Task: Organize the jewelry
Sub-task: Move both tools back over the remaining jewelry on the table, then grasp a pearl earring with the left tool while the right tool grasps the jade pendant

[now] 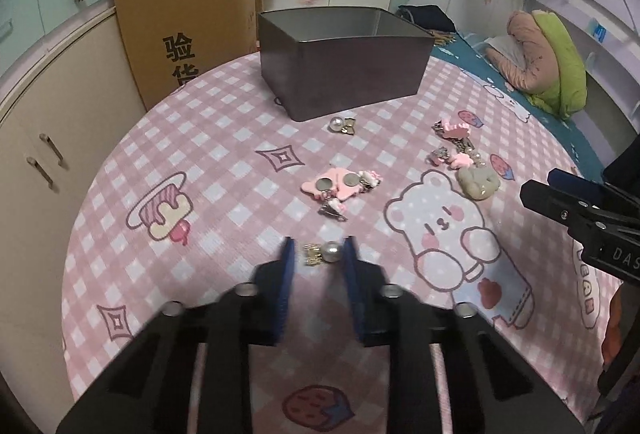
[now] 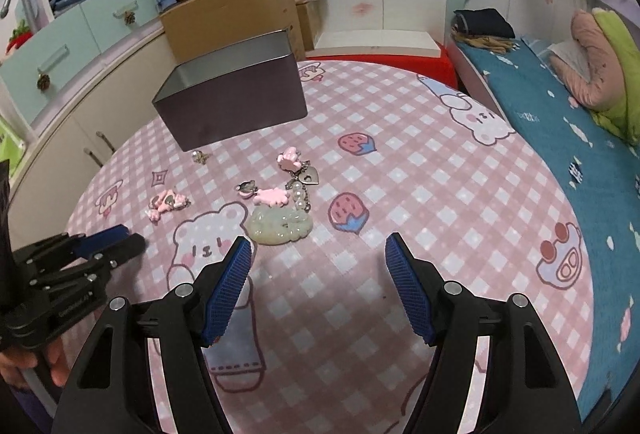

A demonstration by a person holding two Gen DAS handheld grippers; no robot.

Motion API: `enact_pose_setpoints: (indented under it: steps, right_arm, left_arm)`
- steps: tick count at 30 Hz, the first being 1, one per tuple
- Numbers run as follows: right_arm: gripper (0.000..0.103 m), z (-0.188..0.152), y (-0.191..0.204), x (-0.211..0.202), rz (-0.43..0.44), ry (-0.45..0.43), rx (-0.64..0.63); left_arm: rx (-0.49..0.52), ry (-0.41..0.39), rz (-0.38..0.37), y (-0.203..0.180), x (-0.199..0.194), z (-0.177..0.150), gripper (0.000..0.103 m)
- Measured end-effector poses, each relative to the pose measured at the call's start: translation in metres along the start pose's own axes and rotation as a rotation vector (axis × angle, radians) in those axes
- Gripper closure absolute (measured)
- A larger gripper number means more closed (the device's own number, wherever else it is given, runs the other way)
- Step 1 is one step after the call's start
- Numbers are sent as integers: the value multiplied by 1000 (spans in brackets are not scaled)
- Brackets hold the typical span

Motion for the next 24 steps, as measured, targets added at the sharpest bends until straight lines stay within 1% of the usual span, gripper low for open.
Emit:
enact_pose_setpoints:
  steps: [3,5,8,14,20,21,23,24]
  right_arm:
    - [35,1,5,5,8,9,-10]
    - [35,2,7,9,13,16,-24]
    - [35,4,12,17,15,27,-42]
    - [35,12,20,35,17,44,-60]
    - [36,18,30,45,-36,42,-115]
    - [38,17,31,45,-38,37,-123]
    - [48,17,29,43,-32,31,-118]
    - [55,18,28,42,-30,28,-116]
  left_arm:
    - [-2,1,-18,2,-1,1,88]
    - [-3,-13,-28,4,-5,2,91]
    - [-22,-4,-72,6,-8,5,91]
    - [-24,-13,-85,5,-13,7,91]
    - [-27,-29,-106,9,-22,10,91]
    - [-28,-28,-109,9,-23,11,91]
    - [-28,-28,-110,7,-22,11,91]
    - [-27,-26,-113,7,-22,11,91]
Point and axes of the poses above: each gripper's, at about its wrist camera, not at the fingertips, and x roughly the way its jaws point, y to its left, z to its top, the point moved 1 cm from there along x, roughly the way its jaws point, and after that the axes turned 11 degrees about -x, right-handed, at the moved point
